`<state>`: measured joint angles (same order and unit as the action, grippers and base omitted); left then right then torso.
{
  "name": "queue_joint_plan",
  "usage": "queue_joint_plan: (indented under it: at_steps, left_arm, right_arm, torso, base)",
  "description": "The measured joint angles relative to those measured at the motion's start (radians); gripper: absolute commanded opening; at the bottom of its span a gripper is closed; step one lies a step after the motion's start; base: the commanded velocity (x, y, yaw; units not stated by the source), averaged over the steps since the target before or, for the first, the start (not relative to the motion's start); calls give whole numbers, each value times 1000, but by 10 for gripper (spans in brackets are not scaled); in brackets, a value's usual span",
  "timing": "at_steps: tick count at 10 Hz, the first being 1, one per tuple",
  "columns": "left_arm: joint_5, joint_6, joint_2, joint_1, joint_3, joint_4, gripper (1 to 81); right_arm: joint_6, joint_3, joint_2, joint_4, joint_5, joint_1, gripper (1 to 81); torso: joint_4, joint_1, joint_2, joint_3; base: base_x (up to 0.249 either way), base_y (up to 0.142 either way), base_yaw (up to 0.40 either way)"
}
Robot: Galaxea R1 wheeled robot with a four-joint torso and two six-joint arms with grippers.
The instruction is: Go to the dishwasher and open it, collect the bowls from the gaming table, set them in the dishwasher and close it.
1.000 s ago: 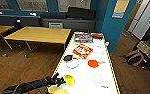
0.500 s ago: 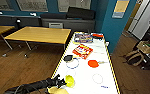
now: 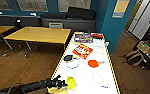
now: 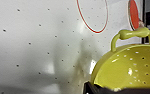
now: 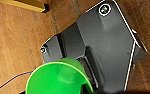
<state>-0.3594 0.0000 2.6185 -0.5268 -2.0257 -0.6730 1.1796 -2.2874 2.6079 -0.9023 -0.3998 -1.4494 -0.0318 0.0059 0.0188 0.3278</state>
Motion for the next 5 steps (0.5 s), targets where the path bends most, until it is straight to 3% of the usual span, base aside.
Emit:
queue_joint_plan:
  at_steps: [3,5]
  left_arm:
    - [11,0,-119,39,268,40,10]
    - [21,0,-263,56,433,74,10]
  right_arm:
    - [0,0,-5,0,0,-3,10]
    - [0,-2,-9,-7,0,-13,10]
  torso:
    - [0,0,0,-4]
    - [0,1,0,-37]
  base:
    - [0,0,0]
    - [0,0,0]
